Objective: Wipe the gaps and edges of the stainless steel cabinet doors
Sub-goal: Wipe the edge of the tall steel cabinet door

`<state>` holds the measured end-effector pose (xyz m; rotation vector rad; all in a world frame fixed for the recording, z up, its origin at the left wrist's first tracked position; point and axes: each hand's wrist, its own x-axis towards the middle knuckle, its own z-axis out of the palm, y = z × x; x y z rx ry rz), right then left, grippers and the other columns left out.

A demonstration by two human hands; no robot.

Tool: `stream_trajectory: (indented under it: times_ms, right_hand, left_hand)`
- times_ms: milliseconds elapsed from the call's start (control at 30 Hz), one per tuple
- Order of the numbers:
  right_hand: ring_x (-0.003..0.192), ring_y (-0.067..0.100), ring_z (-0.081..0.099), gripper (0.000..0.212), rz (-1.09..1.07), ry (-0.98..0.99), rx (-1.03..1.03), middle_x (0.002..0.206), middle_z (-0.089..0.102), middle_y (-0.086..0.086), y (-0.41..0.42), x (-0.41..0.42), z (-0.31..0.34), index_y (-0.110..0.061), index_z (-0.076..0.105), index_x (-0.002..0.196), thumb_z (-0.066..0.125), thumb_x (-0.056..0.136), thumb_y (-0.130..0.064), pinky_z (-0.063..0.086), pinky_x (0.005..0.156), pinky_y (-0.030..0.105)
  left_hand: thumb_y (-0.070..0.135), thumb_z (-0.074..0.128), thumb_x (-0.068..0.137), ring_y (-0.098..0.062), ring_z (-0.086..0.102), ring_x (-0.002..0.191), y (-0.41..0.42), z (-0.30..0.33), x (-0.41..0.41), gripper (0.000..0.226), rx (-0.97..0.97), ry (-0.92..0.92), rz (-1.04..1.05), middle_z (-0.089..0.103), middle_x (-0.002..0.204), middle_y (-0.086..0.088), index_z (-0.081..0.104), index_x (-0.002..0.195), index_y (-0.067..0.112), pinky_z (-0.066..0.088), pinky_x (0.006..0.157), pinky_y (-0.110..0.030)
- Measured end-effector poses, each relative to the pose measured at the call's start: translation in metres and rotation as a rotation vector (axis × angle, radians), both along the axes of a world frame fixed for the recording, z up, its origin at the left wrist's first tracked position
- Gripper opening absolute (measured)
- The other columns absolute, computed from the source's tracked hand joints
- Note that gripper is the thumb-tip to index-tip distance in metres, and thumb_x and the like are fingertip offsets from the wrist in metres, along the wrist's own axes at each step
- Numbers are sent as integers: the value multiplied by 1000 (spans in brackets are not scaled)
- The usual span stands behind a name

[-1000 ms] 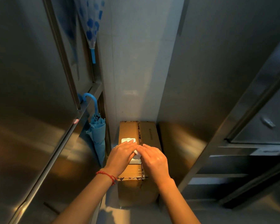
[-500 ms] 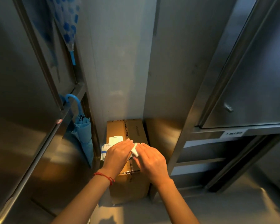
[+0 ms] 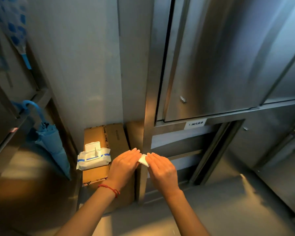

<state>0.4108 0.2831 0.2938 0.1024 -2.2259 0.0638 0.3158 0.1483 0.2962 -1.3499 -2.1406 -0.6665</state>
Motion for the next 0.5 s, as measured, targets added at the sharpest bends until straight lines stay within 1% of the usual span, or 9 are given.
stream_trajectory:
  times_ms: [33, 100, 133, 167, 200, 233, 300, 400, 500]
  right_hand:
    - [83, 21, 72, 26, -16, 10, 2, 89, 74, 9, 8, 8, -2, -4, 76, 87, 82, 67, -18, 59, 69, 30]
    - [84, 20, 72, 21, -38, 26, 8, 90, 74, 8, 23, 26, -5, -5, 76, 88, 65, 85, -22, 59, 70, 30]
    - [86, 20, 72, 30, -48, 8, 1, 92, 74, 7, 32, 35, -5, -5, 76, 89, 53, 94, -24, 59, 71, 30]
    - [88, 20, 71, 34, -62, -11, 1, 93, 74, 7, 40, 44, -5, -6, 76, 90, 48, 97, -24, 59, 72, 30]
    - [89, 20, 71, 26, -65, -39, 6, 95, 74, 7, 48, 54, -6, -5, 76, 91, 55, 94, -21, 59, 73, 30]
    - [91, 20, 71, 17, -74, -56, 8, 97, 73, 8, 56, 65, -6, -5, 75, 93, 68, 85, -18, 58, 74, 31]
    - [92, 20, 70, 30, -96, -95, -23, 99, 73, 8, 71, 88, -2, -5, 75, 94, 82, 69, -20, 58, 76, 30]
    - [94, 20, 70, 31, -145, -97, -67, 101, 73, 8, 92, 116, 4, -4, 74, 96, 77, 76, -27, 58, 77, 31]
    - [93, 19, 70, 32, -211, -87, -71, 100, 73, 8, 113, 140, 12, -4, 75, 96, 59, 85, -30, 58, 75, 31]
  left_hand:
    - [3, 93, 42, -25, 72, 79, 9, 0, 7, 47, 21, 10, -18, 73, 87, -13, 74, 85, 2, 58, 66, -38]
    - [1, 92, 44, -26, 72, 78, 28, 0, 21, 43, 57, 23, -61, 73, 85, -13, 75, 83, 1, 59, 64, -38]
    - [1, 92, 44, -26, 72, 78, 37, 0, 28, 42, 67, 28, -84, 73, 84, -13, 75, 82, 1, 59, 64, -38]
    - [1, 92, 45, -25, 72, 77, 46, 0, 34, 41, 71, 33, -103, 73, 84, -13, 75, 82, 2, 59, 64, -38]
    - [1, 92, 44, -25, 72, 77, 55, 0, 41, 42, 70, 35, -120, 73, 84, -13, 75, 82, 2, 59, 64, -38]
    - [1, 92, 43, -25, 72, 77, 63, 0, 47, 43, 70, 37, -134, 73, 84, -12, 75, 82, 2, 59, 63, -38]
    - [0, 93, 41, -25, 72, 77, 80, 1, 57, 43, 67, 48, -160, 73, 85, -12, 75, 81, 2, 59, 62, -39]
    - [-3, 93, 39, -26, 72, 77, 105, 3, 71, 43, 57, 71, -206, 73, 86, -13, 76, 79, 2, 58, 61, -41]
    - [-1, 94, 37, -27, 72, 77, 128, 13, 87, 46, 29, 87, -266, 73, 86, -14, 76, 80, 2, 58, 62, -40]
